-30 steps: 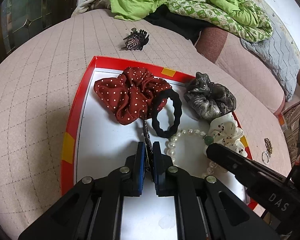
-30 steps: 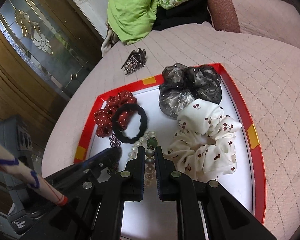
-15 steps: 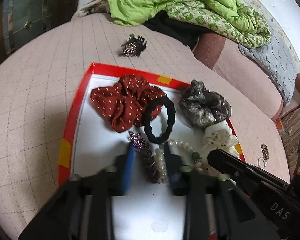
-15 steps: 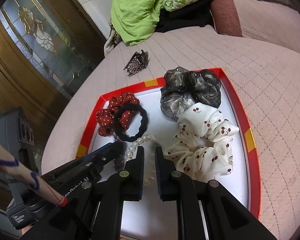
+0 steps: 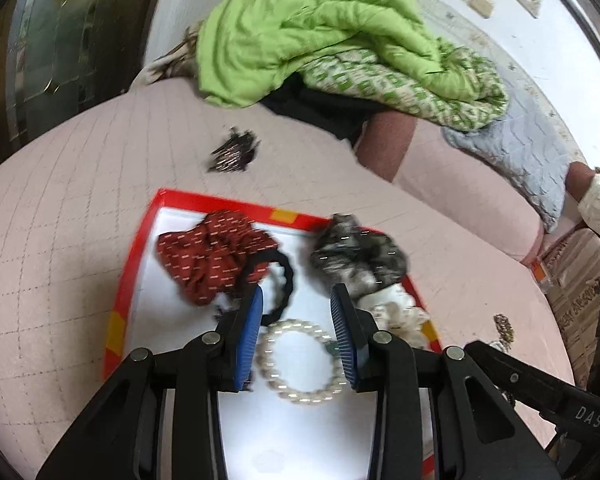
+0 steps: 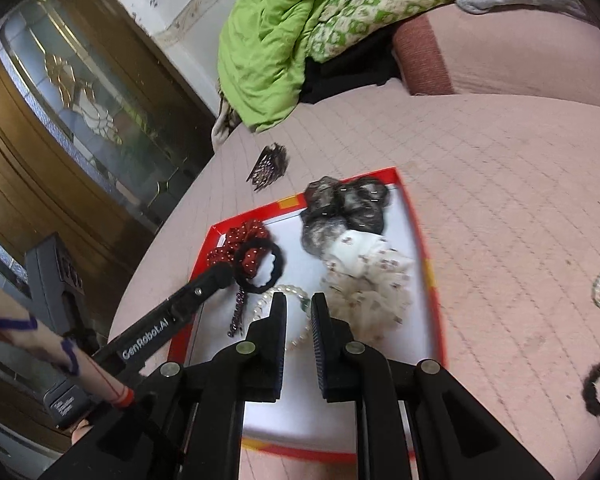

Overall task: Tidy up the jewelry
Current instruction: 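Move both grippers back toward the remaining jewelry on the bed, then grasp the black beaded hair tie with the left gripper while the right gripper grasps the light blue bead bracelet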

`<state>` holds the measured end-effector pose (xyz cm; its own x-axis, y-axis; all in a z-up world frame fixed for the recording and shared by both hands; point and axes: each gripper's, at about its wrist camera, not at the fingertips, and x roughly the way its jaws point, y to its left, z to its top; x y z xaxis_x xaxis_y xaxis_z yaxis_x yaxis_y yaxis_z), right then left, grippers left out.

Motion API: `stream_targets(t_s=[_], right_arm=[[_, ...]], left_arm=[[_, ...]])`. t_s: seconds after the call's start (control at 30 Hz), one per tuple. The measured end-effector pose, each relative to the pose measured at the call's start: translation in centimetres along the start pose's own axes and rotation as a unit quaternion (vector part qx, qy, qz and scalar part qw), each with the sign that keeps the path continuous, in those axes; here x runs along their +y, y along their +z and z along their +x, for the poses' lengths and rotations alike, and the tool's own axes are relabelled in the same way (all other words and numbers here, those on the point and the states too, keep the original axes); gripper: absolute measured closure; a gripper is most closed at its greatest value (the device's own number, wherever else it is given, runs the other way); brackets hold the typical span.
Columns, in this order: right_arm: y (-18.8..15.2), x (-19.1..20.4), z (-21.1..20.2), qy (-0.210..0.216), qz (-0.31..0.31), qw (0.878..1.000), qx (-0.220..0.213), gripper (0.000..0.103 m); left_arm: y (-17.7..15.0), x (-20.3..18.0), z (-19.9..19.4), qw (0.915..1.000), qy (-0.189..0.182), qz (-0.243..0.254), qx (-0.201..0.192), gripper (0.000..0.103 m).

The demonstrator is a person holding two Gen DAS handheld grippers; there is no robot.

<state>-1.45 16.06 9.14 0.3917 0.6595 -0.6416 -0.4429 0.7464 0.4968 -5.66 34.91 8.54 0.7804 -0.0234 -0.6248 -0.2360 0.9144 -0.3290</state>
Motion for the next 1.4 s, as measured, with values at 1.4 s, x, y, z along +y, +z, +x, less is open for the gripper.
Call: stream_targets(t_s=[1.4], right_arm=[[-1.8,-26.0,-16.3,-0.078,0.207,0.971,-0.093,0.079]], left_arm=[[-14.1,-25.9,8.0,0.9503,-0.089,0.246,0.169,0.097]])
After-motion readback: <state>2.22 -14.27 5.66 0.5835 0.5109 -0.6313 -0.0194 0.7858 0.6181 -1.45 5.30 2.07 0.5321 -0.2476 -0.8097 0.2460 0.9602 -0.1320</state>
